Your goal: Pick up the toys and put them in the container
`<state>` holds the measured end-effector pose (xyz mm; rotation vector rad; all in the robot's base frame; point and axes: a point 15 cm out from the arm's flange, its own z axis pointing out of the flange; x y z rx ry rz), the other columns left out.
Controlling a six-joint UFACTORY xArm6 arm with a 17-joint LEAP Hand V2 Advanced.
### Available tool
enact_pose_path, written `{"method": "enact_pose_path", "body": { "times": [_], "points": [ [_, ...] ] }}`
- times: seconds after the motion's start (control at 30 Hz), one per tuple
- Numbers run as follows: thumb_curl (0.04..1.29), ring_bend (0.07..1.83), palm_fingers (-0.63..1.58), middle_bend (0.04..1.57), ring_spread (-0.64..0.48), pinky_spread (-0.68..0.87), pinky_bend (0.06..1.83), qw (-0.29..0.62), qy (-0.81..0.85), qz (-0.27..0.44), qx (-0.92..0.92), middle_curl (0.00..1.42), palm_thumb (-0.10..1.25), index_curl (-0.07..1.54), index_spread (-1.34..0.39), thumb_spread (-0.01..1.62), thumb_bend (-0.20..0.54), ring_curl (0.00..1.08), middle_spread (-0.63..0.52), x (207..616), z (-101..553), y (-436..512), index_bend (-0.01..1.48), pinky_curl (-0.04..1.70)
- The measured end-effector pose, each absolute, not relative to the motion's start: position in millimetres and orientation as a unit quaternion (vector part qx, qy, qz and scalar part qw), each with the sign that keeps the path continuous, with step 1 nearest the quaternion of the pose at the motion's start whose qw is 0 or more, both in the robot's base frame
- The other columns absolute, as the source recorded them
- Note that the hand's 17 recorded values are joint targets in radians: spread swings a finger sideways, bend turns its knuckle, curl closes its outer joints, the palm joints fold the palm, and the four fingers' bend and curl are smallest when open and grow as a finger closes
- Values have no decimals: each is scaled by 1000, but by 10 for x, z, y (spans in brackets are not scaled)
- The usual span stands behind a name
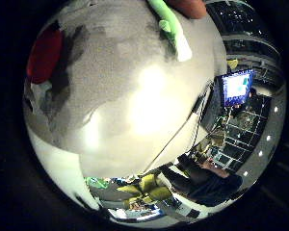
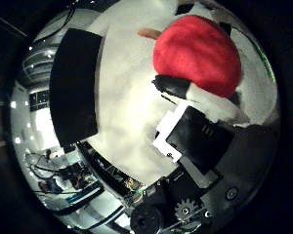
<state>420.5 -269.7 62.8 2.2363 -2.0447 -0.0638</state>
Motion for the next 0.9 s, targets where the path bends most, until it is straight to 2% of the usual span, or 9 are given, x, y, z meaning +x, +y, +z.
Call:
{"method": "enact_pose_path", "body": {
  "times": [0.13, 0.23, 0.4, 0.6, 0.8, 0.9],
  "points": [
    [405, 1023, 1294, 747, -267, -498, 932, 57, -673, -4, 737, 497, 948, 406, -464, 905, 31, 416, -243, 4227, 792, -2778, 371, 303],
    [423, 1072, 1253, 810, -259, -524, 1000, 54, -680, 18, 731, 522, 1002, 460, -473, 899, -5, 438, -250, 4238, 1039, -2900, 429, 339],
    [445, 1105, 1223, 847, -256, -528, 1038, 59, -682, 35, 728, 535, 988, 504, -479, 850, -26, 450, -260, 4182, 1501, -2935, 456, 366],
    [475, 1136, 1199, 875, -253, -535, 1057, 58, -679, 72, 728, 543, 975, 555, -485, 817, -27, 458, -268, 4067, 2393, -2765, 454, 386],
    [498, 1149, 1192, 877, -252, -535, 1058, 24, -632, 112, 766, 546, 970, 604, -495, 802, -26, 458, -269, 4181, 3218, -1849, 444, 397],
    [502, 1150, 1191, 878, -252, -535, 1057, -2, -612, 108, 783, 546, 962, 619, -499, 803, -28, 458, -270, 4219, 3398, -1295, 436, 400]
  ]
}}
